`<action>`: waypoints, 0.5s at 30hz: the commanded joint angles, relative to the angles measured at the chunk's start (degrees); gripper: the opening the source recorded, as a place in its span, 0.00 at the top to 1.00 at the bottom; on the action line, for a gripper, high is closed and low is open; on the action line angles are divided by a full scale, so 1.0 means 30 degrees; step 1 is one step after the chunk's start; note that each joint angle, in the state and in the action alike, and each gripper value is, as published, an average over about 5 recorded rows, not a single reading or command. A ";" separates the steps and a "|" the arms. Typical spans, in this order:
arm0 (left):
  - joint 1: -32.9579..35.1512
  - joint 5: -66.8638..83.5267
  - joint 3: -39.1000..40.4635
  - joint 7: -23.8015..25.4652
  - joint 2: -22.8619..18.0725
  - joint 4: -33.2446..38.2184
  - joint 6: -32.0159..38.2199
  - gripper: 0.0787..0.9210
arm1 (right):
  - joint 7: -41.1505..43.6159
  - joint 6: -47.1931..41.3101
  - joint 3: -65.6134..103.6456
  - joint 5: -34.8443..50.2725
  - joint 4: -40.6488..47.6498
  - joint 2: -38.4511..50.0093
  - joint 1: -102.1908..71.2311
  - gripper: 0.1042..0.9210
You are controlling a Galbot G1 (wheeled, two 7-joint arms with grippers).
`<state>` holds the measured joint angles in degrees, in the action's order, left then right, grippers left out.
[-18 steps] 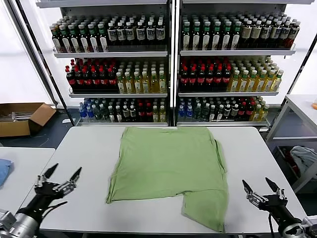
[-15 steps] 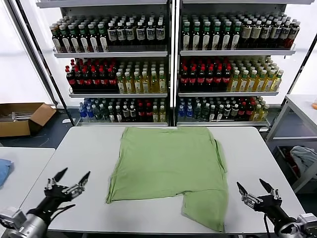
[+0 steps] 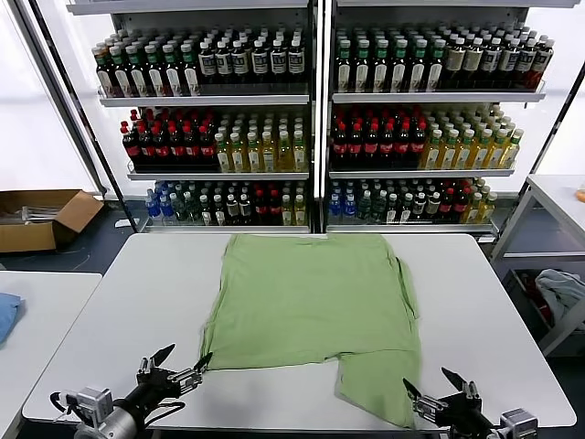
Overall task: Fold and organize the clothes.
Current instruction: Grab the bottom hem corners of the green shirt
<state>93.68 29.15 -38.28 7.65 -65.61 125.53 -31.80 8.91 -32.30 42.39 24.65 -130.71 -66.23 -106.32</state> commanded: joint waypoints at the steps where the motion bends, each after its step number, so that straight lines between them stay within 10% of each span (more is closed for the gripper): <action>1: -0.1092 -0.0014 0.1324 -0.0828 0.0179 -0.0750 -0.0485 0.12 | -0.0527 -0.0272 -0.0637 0.0009 -0.0063 0.0456 -0.0488 0.12; 15: -0.2366 -0.0736 0.2603 -0.0845 -0.1047 -0.2641 -0.0462 0.17 | -0.0488 -0.0261 -0.2038 -0.0404 0.0888 0.0004 0.0323 0.34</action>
<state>88.35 27.18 -32.21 5.85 -68.26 119.48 -32.80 7.75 -32.53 36.90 23.15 -128.24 -66.37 -104.82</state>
